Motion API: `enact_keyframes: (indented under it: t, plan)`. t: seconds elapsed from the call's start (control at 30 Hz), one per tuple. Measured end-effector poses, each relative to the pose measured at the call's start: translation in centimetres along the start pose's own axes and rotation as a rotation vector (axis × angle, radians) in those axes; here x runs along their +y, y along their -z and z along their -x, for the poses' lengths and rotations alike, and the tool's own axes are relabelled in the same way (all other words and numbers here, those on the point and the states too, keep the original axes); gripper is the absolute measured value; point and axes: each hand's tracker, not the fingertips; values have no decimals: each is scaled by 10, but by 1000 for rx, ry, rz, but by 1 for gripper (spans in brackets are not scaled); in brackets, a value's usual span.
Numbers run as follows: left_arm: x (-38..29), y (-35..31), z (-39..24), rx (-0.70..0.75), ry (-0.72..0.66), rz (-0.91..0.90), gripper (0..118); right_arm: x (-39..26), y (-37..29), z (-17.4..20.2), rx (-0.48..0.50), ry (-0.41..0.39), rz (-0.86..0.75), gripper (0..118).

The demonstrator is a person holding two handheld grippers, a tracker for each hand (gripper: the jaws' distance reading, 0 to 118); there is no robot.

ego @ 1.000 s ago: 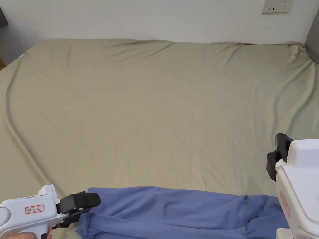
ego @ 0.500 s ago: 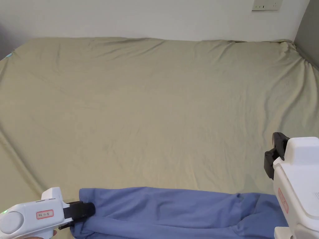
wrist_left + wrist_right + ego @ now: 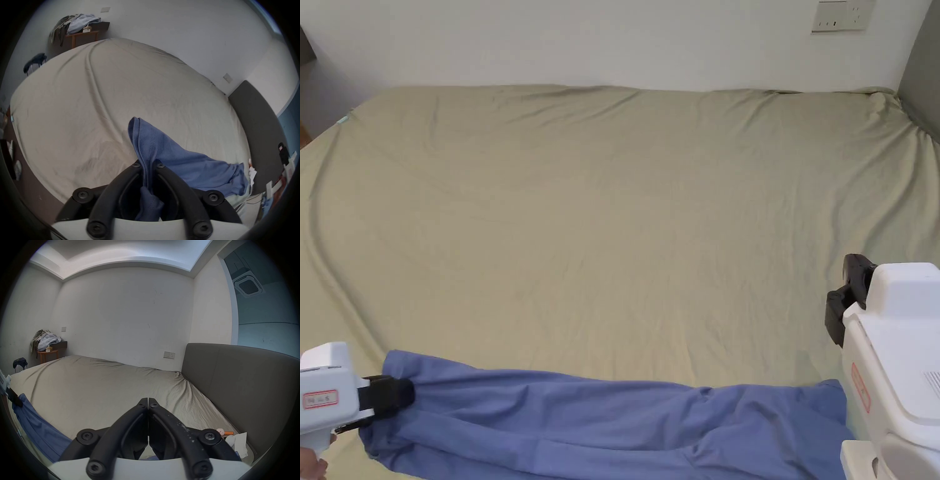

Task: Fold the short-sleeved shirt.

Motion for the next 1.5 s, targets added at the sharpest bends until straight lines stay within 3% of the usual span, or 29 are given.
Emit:
enact_keyframes:
  t: [0.37,0.7,0.73,0.77,0.83,0.87,0.9,0.97,1.1,1.13,1.2,1.23,1.27,1.3,1.5]
  plan:
    - [-37,39,-181,-236,215,96,8,-4,-14,-20,-15,16,-9,2]
    - [-89,105,-255,-257,307,242,12,-10,-22,-45,-64,27,5,2]
    - [-91,107,-257,-253,315,244,25,-10,-23,-47,-68,31,8,2]
    - [-93,107,-258,-256,312,244,46,-11,-24,-49,-72,34,8,2]
    - [-94,106,-260,-277,286,252,107,-11,-25,-51,-80,34,9,2]
    - [-94,103,-258,-303,255,231,118,-12,-26,-52,-81,34,9,2]
    - [-92,97,-256,-323,238,201,118,-12,-27,-52,-82,35,10,2]
    - [-86,87,-251,-380,189,159,115,-12,-27,-53,-84,33,11,2]
    - [-78,55,-233,-358,143,-33,113,-11,-29,-52,-80,35,11,2]
    - [-77,47,-228,-349,148,-94,107,-11,-29,-52,-79,35,10,2]
    - [-78,30,-221,-301,175,-218,78,-10,-29,-51,-74,34,9,2]
    - [-78,26,-217,-267,189,-262,41,-10,-29,-51,-71,34,8,2]
    - [-79,24,-214,-239,199,-291,12,-10,-29,-50,-71,34,8,2]
    - [-80,25,-212,-207,222,-304,0,-10,-29,-50,-69,35,7,2]
    - [-103,54,-213,-79,349,-242,0,-9,-28,-49,-61,41,8,2]
